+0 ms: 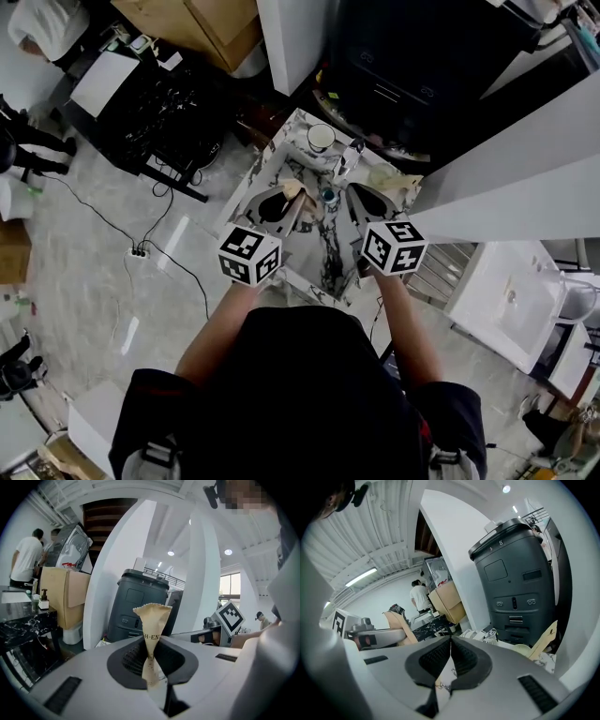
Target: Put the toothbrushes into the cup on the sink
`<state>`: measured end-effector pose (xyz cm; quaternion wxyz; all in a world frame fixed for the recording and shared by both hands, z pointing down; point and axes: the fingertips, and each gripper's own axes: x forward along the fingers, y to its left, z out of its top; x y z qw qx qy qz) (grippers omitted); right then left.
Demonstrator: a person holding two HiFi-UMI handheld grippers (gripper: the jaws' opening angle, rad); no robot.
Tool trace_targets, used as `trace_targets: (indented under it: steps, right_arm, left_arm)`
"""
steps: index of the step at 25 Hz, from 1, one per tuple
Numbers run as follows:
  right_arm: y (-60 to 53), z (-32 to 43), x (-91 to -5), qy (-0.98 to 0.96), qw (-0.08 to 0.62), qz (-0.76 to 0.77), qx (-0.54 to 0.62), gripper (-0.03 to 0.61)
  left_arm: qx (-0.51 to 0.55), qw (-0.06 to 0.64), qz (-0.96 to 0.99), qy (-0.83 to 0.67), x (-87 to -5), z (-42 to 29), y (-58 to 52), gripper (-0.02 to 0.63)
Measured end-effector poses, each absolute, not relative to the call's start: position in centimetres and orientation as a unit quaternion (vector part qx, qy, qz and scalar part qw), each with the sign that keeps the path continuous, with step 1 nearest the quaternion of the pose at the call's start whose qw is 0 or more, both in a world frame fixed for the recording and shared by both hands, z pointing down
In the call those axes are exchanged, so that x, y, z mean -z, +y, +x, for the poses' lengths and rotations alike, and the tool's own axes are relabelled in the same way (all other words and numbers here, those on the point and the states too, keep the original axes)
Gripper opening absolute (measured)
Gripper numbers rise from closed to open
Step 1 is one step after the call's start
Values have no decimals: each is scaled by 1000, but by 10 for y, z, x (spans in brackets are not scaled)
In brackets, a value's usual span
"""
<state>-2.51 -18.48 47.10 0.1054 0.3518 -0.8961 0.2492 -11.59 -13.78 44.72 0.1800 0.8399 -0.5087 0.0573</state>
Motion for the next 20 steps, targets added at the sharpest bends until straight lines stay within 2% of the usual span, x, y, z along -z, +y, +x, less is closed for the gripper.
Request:
trace_targets:
  steps: [20]
  right_arm:
    - [-226,-49,-491,-851,97,435,-279,35]
  left_arm:
    - [-68,190,882,-425,-463,-147,-220,47]
